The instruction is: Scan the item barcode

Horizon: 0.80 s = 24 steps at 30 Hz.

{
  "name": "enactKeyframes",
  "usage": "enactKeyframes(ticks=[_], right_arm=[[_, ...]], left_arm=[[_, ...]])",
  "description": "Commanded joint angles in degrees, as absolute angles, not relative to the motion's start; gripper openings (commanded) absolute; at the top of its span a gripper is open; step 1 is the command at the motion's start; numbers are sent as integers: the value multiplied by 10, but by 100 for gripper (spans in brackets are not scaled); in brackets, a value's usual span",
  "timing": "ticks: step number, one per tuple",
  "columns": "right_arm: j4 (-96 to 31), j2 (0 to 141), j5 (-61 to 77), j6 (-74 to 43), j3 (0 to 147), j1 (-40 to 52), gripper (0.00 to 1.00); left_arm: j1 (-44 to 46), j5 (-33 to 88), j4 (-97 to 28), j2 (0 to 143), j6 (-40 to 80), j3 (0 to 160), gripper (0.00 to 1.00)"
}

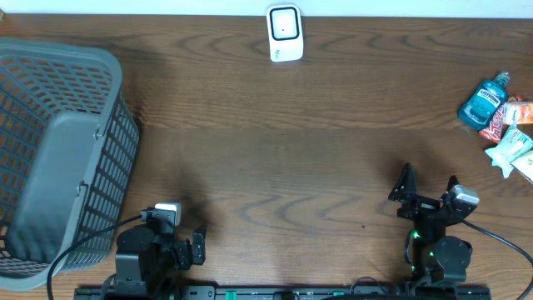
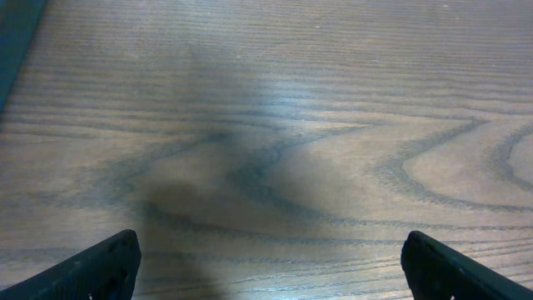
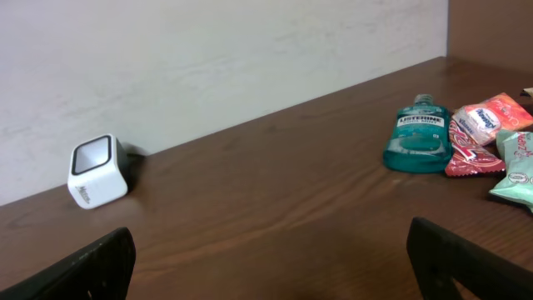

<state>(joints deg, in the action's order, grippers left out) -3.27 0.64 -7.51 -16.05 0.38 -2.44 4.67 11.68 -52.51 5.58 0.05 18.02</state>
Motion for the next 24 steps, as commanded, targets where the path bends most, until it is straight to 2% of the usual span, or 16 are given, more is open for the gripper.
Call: enactKeyframes(ticks=[1, 18, 24], right_arm=[[-34, 3, -85, -154, 3, -26, 99], [-34, 3, -85, -154, 3, -26, 99], [-34, 3, -85, -154, 3, -26, 99]], left_arm=[[48, 118, -527, 56, 3, 178, 100], [48, 118, -522, 53, 3, 177, 100], [48, 117, -327, 30, 0, 142, 100]])
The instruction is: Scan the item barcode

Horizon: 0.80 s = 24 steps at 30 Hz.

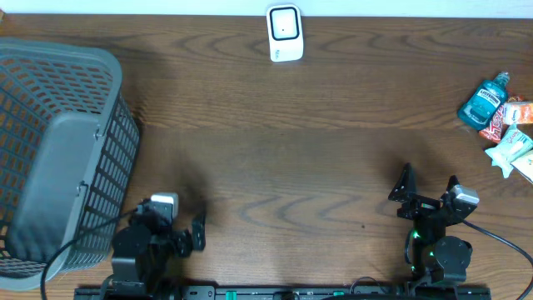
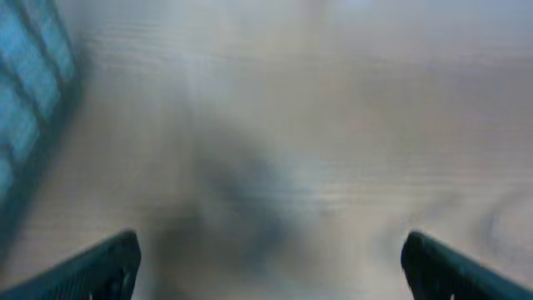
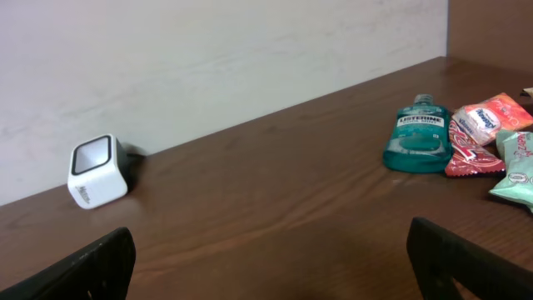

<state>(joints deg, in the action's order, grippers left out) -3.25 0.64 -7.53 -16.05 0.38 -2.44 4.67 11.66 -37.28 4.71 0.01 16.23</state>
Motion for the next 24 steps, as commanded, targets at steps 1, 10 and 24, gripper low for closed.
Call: enactKeyframes(ticks=[1, 10, 24], right_arm=[[-34, 3, -85, -154, 3, -26, 99], [-34, 3, -85, -154, 3, -26, 99], [-34, 3, -85, -154, 3, -26, 99]], left_arm=[[48, 117, -286, 23, -2, 130, 100], [48, 109, -2, 4, -44, 15, 100], [48, 73, -36, 1, -85, 2, 100]])
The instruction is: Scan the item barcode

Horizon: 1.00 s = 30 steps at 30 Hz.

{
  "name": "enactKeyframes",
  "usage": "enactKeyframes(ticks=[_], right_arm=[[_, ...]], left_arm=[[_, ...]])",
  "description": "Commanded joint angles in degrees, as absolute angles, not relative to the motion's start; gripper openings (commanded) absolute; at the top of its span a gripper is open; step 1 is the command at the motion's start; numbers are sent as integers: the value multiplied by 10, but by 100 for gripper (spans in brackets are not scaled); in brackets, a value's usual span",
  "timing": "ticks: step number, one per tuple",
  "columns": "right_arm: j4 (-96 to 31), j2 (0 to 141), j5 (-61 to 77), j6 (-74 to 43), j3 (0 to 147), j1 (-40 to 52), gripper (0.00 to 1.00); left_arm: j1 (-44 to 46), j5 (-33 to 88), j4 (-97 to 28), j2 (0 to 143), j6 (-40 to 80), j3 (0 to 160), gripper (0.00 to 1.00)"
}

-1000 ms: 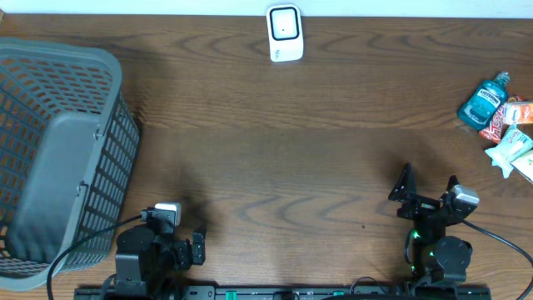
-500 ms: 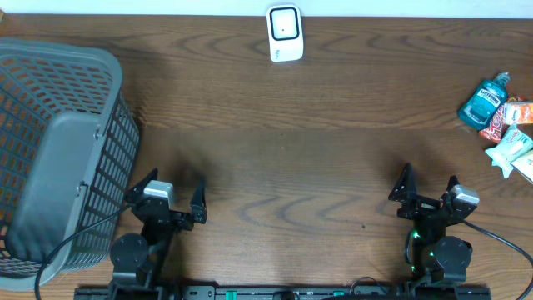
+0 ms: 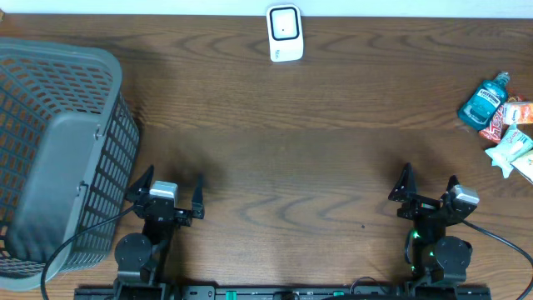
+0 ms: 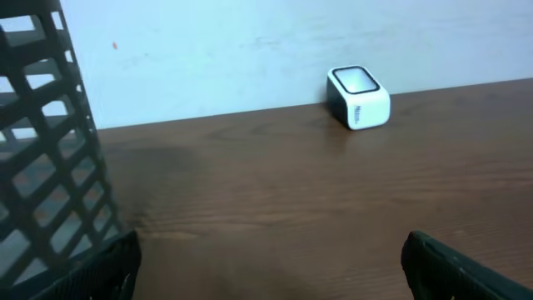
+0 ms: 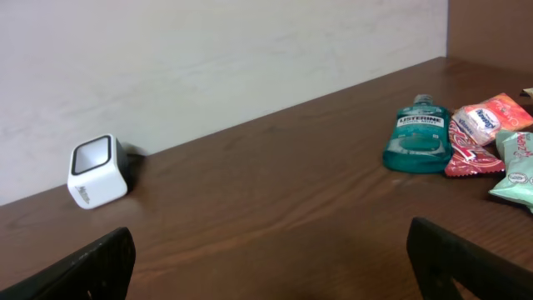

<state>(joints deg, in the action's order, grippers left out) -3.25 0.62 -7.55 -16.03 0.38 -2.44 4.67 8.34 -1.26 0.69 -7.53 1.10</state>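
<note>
The white barcode scanner stands at the table's far edge, also in the left wrist view and the right wrist view. A teal mouthwash bottle lies at the far right beside red-orange snack packets and a pale green packet. My left gripper is open near the front left, level with the table, nothing between its fingers. My right gripper is open at the front right, empty.
A large grey mesh basket fills the left side, its wall close to my left gripper. A pale wall runs behind the table's far edge.
My left gripper, which pointed down at the tabletop in a blurred view, now faces level toward the scanner and far wall. The right arm and the items are unmoved.
At first my left gripper pointed down at bare wood at the front left, open. Then its view was blurred, with the basket edge entering at left. Now it looks across the table at the scanner. The right gripper stayed open and still throughout.
</note>
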Motion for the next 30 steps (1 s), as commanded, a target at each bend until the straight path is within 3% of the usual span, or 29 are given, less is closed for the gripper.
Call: enactKeyframes(ticks=[1, 30], right_arm=[[-34, 3, -85, -154, 3, -26, 99], [-34, 4, -85, -154, 3, -26, 99]], left_arm=[[48, 74, -36, 1, -84, 2, 100], [48, 68, -35, 1, -51, 2, 100]])
